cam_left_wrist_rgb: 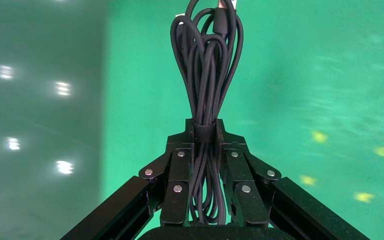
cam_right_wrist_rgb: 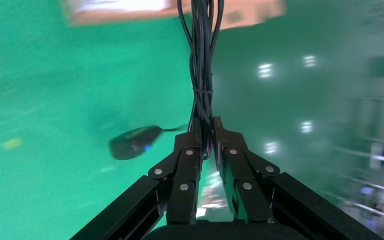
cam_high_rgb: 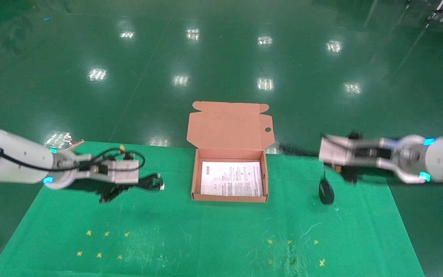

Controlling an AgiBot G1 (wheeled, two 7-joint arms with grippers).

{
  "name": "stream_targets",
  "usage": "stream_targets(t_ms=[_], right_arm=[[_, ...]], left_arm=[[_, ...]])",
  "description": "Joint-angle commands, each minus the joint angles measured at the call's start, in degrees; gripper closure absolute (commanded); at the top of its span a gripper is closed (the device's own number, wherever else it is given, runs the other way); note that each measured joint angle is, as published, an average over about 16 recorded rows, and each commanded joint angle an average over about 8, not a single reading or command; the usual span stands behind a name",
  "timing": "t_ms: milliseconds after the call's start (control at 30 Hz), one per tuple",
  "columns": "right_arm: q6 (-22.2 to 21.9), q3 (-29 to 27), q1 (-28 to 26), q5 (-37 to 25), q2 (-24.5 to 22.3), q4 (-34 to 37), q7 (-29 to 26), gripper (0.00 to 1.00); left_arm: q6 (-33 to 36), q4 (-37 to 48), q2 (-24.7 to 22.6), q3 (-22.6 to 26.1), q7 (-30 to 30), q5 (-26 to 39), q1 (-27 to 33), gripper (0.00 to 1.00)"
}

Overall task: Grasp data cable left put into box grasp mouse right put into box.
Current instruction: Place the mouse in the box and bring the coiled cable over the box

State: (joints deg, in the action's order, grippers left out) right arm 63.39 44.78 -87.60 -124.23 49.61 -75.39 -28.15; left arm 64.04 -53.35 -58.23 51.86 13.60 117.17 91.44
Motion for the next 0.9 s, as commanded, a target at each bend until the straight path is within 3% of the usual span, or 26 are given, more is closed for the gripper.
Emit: stream_targets(t_ms=[33, 300, 600, 900], right_arm=[[-0.67, -0.83, -1.65, -1.28, -0.06, -0.68, -1.18, 1.00], [-6.49, -1.98, -8.44, -1.46, 8.55, 3.58, 1.14, 1.00], [-13.86, -1.51, -14.89, 1.00, 19.84, 16.71, 9.51, 1.00], [-16.62, -2.19, -17.36, 6.26, 24.07, 24.66, 16.63, 1.00]], left_arm=[[-0.30, -1.92, 0.33, -0.17, 0.99, 0.91, 0.97, 1.00], [-4.37, -3.31, -2.58, -1.64, 2.98, 3.55, 6.10, 1.00], [-8.66, 0.36, -7.15, -2.05, 3.83, 7.20, 10.93, 1.00], [-10.85, 2.34, -8.99, -2.05, 5.40, 10.14, 13.11, 1.00]])
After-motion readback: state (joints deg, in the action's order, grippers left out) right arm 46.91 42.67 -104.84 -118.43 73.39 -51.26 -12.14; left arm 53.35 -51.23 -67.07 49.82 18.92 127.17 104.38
